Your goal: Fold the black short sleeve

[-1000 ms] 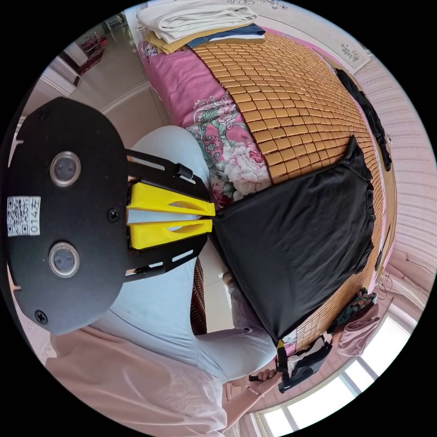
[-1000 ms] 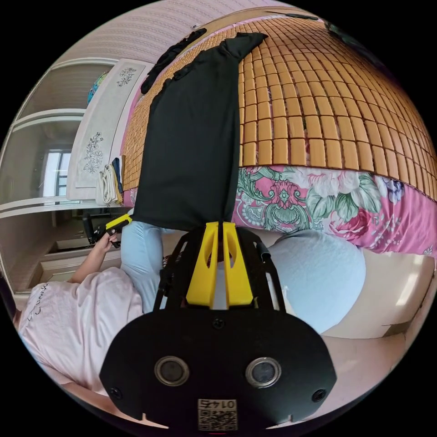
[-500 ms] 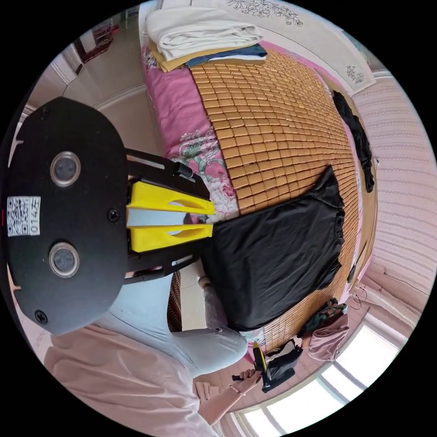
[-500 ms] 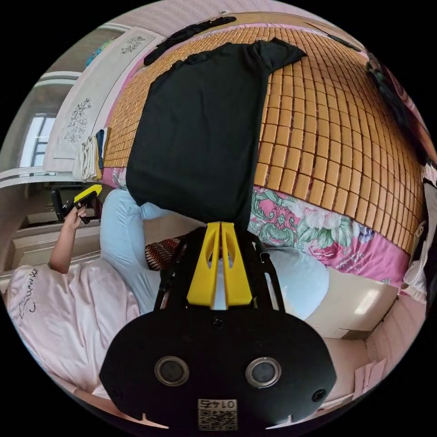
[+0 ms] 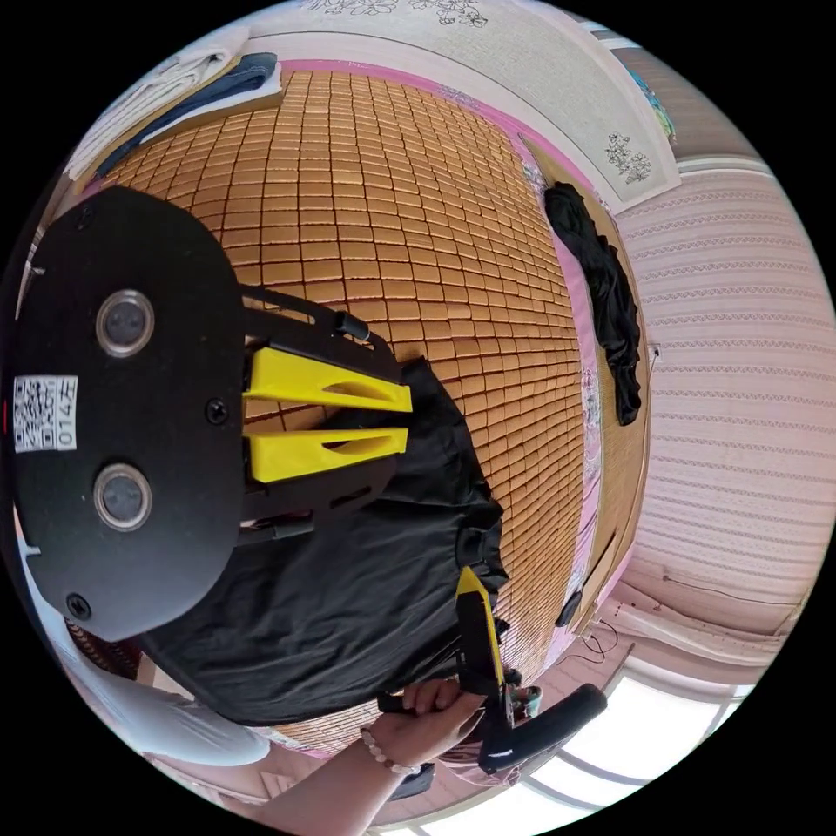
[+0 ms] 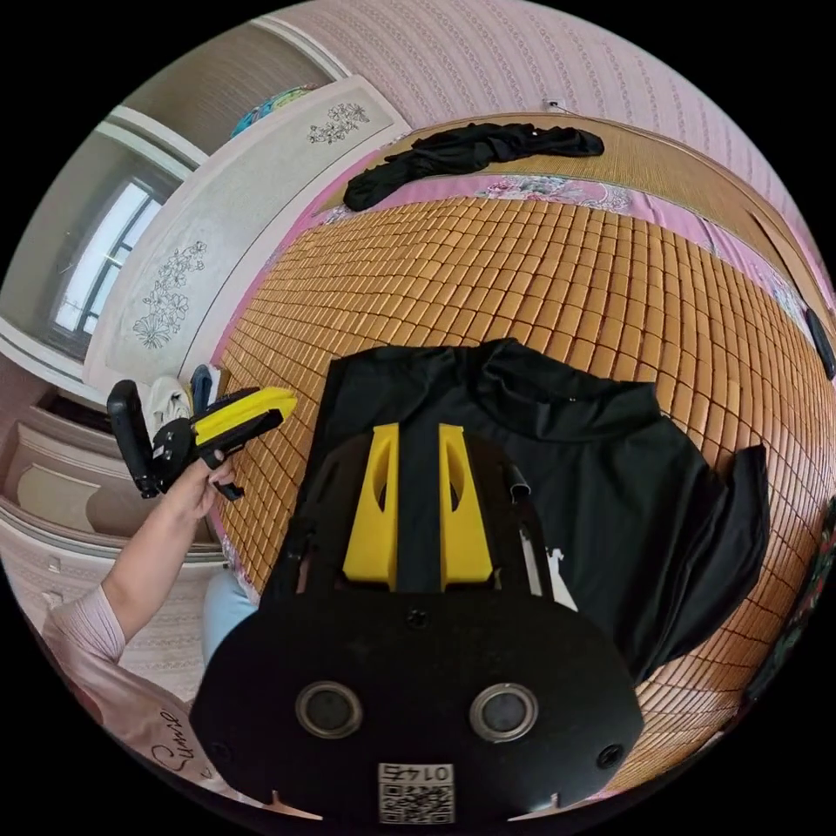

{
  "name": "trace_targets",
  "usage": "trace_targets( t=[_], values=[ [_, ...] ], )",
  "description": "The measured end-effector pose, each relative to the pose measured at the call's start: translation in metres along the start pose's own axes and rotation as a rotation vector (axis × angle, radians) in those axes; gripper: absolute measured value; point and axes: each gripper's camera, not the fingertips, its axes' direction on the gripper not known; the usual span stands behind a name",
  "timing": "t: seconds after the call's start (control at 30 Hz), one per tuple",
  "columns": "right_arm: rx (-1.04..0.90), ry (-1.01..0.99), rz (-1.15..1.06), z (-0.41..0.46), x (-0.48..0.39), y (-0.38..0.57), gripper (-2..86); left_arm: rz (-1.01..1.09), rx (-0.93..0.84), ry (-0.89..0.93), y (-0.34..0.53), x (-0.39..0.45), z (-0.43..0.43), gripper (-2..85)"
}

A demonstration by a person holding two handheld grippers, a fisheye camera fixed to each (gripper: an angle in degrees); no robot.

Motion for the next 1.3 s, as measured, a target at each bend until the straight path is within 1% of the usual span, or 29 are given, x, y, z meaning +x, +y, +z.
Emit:
trace_targets(
  t=[0.1, 0.13, 0.17, 0.23, 0.27, 0.3, 0.43, 0.57, 0.67, 0.77, 0.87, 0.93, 1.0, 1.03, 1.1, 1.13, 1.2, 1.3],
  values=[
    [0.008, -0.03, 0.057, 0.029, 0.004, -0.041, 8.4, -0.044, -0.041, 0.059, -0.015, -0.015, 0.031, 7.8],
    [0.008, -0.028, 0.063, 0.034, 0.004, -0.047, 8.2, -0.078, -0.052, 0.113, -0.017, -0.023, 0.041, 8.0],
    [-0.011, -0.007, 0.068, 0.045, 0.003, -0.058, 7.8, -0.097, -0.054, 0.163, -0.018, -0.03, 0.049, 7.6],
    [-0.076, 0.024, 0.059, 0.062, 0.0, -0.071, 4.3, -0.093, -0.077, 0.184, -0.018, -0.035, 0.059, 5.6],
    [-0.089, 0.042, 0.041, 0.066, -0.004, -0.076, 2.6, -0.053, -0.071, 0.198, -0.018, -0.036, 0.058, 3.5],
    [-0.062, 0.038, -0.003, 0.064, -0.012, -0.078, 1.4, -0.04, -0.071, 0.204, -0.017, -0.036, 0.057, 2.8],
    [-0.006, -0.028, -0.114, 0.051, -0.041, -0.089, 0.4, -0.027, 0.008, 0.158, 0.004, -0.05, 0.019, 0.4],
    [0.015, -0.107, -0.293, 0.048, -0.101, -0.111, 0.0, -0.097, 0.127, 0.11, 0.05, -0.077, -0.042, -0.2],
    [-0.006, -0.182, -0.4, 0.067, -0.155, -0.128, -0.1, -0.176, 0.173, 0.057, 0.089, -0.101, -0.077, -0.4],
    [-0.073, -0.172, -0.484, 0.106, -0.207, -0.141, -0.1, -0.247, 0.137, -0.006, 0.121, -0.125, -0.086, -0.5],
    [-0.144, -0.078, -0.532, 0.152, -0.244, -0.149, 0.0, -0.32, 0.083, 0.004, 0.141, -0.148, -0.079, -0.4],
    [-0.183, -0.045, -0.521, 0.175, -0.256, -0.154, 0.2, -0.334, 0.06, -0.006, 0.148, -0.158, -0.075, 0.0],
    [-0.213, -0.066, -0.499, 0.193, -0.267, -0.161, 0.7, -0.356, 0.048, 0.003, 0.153, -0.168, -0.076, 0.7],
    [-0.207, -0.082, -0.5, 0.194, -0.269, -0.162, 1.0, -0.36, 0.048, 0.022, 0.156, -0.173, -0.078, 1.3],
    [-0.195, -0.186, -0.574, 0.192, -0.285, -0.164, 3.0, -0.356, 0.042, 0.037, 0.163, -0.177, -0.084, 2.5],
    [-0.195, -0.194, -0.597, 0.191, -0.289, -0.164, 3.8, -0.348, 0.032, 0.039, 0.169, -0.179, -0.087, 3.3],
    [-0.191, -0.152, -0.661, 0.187, -0.297, -0.163, 6.3, -0.345, 0.014, 0.033, 0.179, -0.181, -0.091, 4.6],
    [-0.234, -0.079, -0.682, 0.189, -0.297, -0.161, 7.0, -0.341, 0.002, 0.029, 0.193, -0.185, -0.097, 5.7]
  ],
)
